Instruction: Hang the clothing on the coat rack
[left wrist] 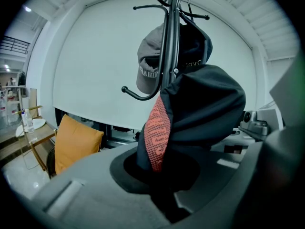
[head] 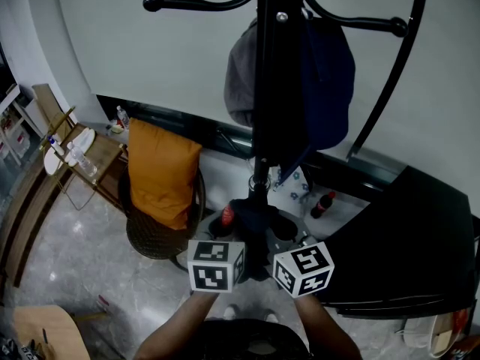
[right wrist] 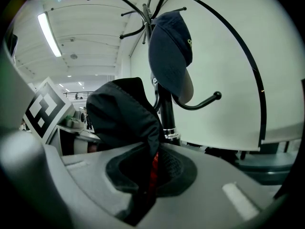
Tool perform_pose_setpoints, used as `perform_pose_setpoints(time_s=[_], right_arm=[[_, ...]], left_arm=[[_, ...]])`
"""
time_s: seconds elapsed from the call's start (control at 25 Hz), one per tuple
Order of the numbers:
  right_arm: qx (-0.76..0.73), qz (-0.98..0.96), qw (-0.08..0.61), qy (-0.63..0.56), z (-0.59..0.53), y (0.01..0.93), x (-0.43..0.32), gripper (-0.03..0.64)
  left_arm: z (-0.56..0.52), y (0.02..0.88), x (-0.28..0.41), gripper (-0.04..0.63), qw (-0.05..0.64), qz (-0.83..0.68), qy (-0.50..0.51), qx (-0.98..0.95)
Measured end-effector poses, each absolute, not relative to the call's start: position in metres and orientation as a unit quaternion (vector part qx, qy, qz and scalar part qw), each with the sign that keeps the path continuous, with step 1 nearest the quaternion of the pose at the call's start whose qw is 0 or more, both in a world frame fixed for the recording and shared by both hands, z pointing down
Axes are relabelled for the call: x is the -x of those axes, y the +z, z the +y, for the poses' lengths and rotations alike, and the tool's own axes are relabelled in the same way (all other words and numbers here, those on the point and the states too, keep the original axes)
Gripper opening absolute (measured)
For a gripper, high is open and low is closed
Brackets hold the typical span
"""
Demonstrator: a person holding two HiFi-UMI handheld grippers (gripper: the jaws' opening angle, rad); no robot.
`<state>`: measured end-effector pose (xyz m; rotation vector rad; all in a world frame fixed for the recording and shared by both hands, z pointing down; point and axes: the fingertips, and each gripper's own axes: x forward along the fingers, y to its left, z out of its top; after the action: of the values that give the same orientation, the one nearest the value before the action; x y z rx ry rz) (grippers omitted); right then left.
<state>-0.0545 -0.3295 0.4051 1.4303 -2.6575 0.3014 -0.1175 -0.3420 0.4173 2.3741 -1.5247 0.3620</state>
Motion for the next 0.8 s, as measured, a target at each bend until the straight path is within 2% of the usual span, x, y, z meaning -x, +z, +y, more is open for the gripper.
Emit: perform_pose_setpoints(time_s=[0.8], right_arm=[[-0.460, -0.878, 0.067, 0.110, -0.330, 0.423, 0.055, 0.031]], left_arm=[[-0.341, 0.434, 0.115, 0.026, 0.157, -0.528, 0.137, -0.823]])
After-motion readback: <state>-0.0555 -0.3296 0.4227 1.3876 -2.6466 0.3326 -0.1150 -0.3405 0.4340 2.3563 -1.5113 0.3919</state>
